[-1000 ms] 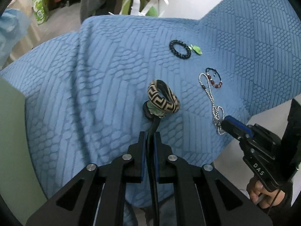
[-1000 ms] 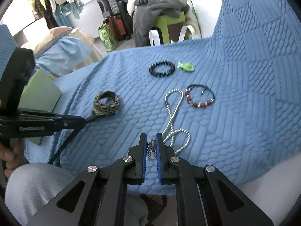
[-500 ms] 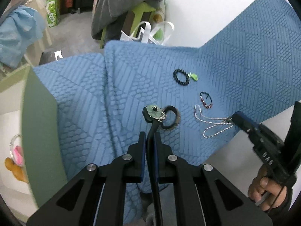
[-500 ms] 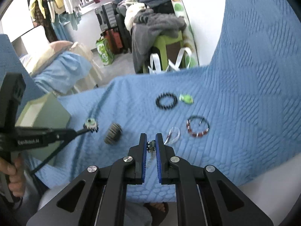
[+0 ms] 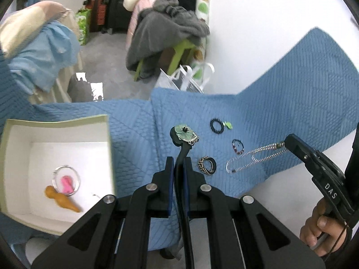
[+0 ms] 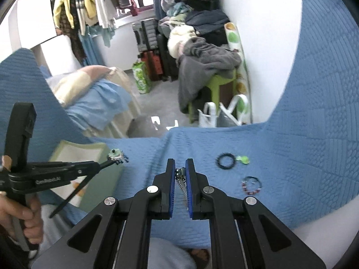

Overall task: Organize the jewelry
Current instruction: 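Lift the cord necklace and silver chain with both grippers over the white box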

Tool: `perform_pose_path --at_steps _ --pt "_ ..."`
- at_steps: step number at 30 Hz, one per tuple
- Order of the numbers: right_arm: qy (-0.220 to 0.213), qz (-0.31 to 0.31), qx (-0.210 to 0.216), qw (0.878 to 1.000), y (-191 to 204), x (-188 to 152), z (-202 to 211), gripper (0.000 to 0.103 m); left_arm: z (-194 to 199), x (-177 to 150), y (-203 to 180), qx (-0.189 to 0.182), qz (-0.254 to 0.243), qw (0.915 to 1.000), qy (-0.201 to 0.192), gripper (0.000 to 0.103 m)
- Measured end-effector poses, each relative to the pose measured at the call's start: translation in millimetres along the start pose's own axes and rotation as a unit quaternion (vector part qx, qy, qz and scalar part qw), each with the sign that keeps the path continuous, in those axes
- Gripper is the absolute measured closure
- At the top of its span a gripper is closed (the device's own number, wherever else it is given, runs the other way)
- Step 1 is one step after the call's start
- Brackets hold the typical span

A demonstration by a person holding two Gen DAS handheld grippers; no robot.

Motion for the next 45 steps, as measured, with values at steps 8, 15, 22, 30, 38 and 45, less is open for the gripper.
perform_pose_path --at_steps 8,15,22,30,38,45 --pt "-0.011 0.032 0.027 0.999 68.1 31.5 7.1 0.096 48.9 21.4 44.8 0.026 0.02 0.9989 -0.032 0.095" --pt "-0.019 0.035 0.084 0.996 127.9 54.8 1.3 0.096 87.2 34.5 84.2 0.05 0.036 0.9967 -0.053 0.095" --pt "-0.001 0.042 0.141 0.989 181.4 64.0 -15.8 0.096 94.3 36.4 128.1 0.061 0.07 0.9936 -0.065 0.095" --pt "0.057 0.055 0.147 0.986 205.2 24.5 -53.0 0.096 71.9 18.5 159.6 0.062 0.082 0.9939 -0.04 0.095" --pt "0.122 0.075 0.136 0.98 214.8 -33.5 -80.4 0.096 46.8 -9.0 177.8 0.068 0.077 0.9947 -0.007 0.095" --pt "0.153 0.095 0.119 0.976 222.5 -66.5 -94.7 0.096 42.0 -28.5 189.3 0.077 0.077 0.994 0.01 0.095"
Point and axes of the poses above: each gripper's, at about its wrist camera, not at the fingertips, and z roughly against the way its jaws point, y to its left, x to its top, the point moved 4 cm from there along -z, roughly the way its jaws point, and after that the axes turned 10 degrees about -y, right-handed, at the moved point
